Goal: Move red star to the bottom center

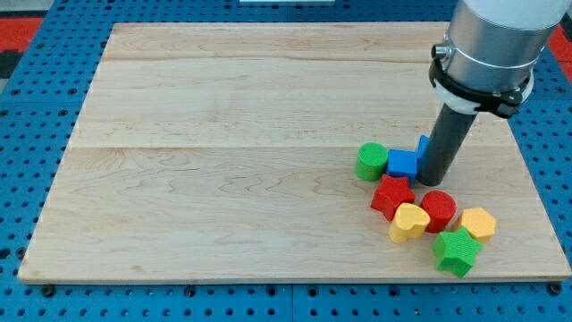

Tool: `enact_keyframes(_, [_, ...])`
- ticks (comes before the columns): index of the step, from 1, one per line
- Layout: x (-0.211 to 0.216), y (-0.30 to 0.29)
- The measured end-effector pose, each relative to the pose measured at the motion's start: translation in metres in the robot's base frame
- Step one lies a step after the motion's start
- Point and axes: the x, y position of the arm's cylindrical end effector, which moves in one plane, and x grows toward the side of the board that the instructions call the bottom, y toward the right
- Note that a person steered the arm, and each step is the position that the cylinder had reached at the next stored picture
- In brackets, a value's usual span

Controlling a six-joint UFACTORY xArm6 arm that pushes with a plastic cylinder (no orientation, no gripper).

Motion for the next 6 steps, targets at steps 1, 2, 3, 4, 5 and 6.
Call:
enact_keyframes(1, [0.017,0.016])
enact_keyframes(2, [0.026,-0.009])
enact_keyframes(3, [0.033,-0.044])
enact_keyframes(4, [0.020,-0.084])
enact_keyframes(5, [0.020,-0.141])
enact_keyframes(6, [0.021,-0.200])
